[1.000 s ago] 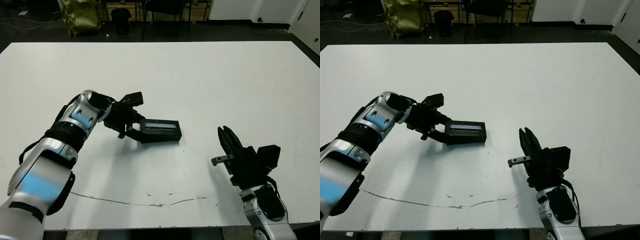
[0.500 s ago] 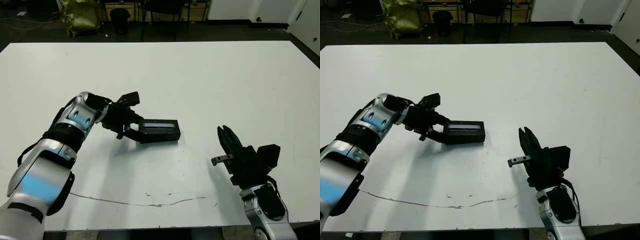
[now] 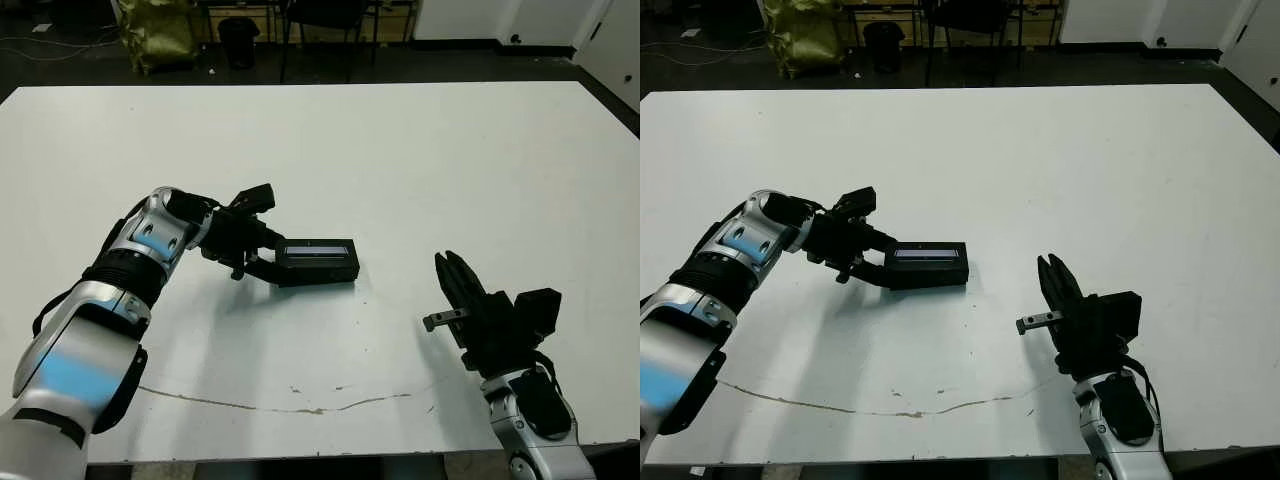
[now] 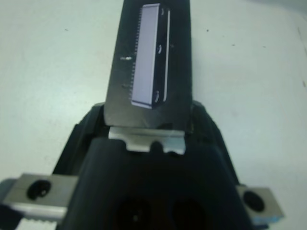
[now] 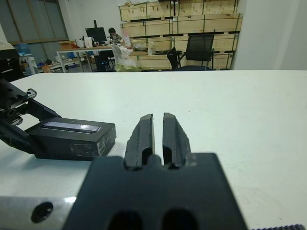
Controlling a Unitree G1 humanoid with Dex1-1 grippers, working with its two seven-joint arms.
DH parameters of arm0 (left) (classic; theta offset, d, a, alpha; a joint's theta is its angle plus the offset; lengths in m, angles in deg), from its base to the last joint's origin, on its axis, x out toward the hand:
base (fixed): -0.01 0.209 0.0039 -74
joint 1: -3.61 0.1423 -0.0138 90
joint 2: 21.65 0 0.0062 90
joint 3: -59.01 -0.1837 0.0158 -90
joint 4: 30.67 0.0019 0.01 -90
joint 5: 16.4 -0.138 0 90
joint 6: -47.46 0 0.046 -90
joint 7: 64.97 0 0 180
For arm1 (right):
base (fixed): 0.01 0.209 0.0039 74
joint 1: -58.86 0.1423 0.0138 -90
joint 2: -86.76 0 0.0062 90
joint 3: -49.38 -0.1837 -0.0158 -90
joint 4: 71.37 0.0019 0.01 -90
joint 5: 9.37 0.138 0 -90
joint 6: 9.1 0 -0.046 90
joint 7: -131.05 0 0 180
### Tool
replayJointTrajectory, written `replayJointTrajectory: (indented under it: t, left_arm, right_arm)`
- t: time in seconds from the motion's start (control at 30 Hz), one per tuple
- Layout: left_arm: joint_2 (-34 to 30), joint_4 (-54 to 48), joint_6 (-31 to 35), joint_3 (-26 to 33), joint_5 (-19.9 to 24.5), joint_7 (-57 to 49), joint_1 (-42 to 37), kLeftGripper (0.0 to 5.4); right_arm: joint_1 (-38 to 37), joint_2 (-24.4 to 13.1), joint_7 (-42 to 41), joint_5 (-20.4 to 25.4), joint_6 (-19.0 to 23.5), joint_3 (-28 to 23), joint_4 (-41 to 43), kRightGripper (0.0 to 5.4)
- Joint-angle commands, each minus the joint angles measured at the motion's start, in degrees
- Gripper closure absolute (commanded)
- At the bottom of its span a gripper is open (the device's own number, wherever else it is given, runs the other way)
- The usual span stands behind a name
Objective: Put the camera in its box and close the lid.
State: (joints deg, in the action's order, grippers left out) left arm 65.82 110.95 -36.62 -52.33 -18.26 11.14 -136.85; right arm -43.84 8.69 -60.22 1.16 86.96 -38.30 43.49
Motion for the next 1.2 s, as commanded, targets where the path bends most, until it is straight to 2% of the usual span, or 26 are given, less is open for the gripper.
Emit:
replayJointTrajectory:
  t: [0.03,0.23,0.4,0.63,0.9,1.03,1.2]
  left_arm:
    - [-7.08,2.42,3.33,-1.02,-5.7,-4.32,2.31,2.98]
    - [-7.26,1.51,3.81,-1.08,-5.08,-4.02,2.88,2.98]
    - [-7.87,-1.07,2.31,-1.15,-5.4,-5.48,5.38,3.01]
    - [-7.93,-3.34,5.94,-1.51,-5.36,-6.34,7.16,3.01]
    - [-8.43,-6.2,6.29,-2.31,-5.99,-7.73,9.68,3.01]
    - [-7.51,-4.87,9.38,-2.12,-4.9,-7.43,10.41,3.01]
    - [-7.17,-4.32,7.02,-2.28,-4.98,-8.65,12.62,3.01]
  right_arm:
    - [-0.57,-0.35,0.36,-0.03,1.18,-0.07,-0.08,5.4]
    - [-0.62,-0.35,0.25,-0.14,0.15,-0.18,-0.64,5.4]
    - [-0.81,-0.47,0.35,-0.01,0.89,-0.27,-0.17,5.4]
    - [-0.69,-0.47,0.06,0.13,0.54,-0.19,-0.47,5.4]
    - [-0.89,-0.49,0.15,0.47,1.45,-0.26,-0.09,5.4]
    - [-0.9,-0.56,0.16,0.78,1.97,-0.39,0.15,5.4]
    - [-0.74,-0.71,-0.22,0.55,0.79,-0.37,-0.61,5.4]
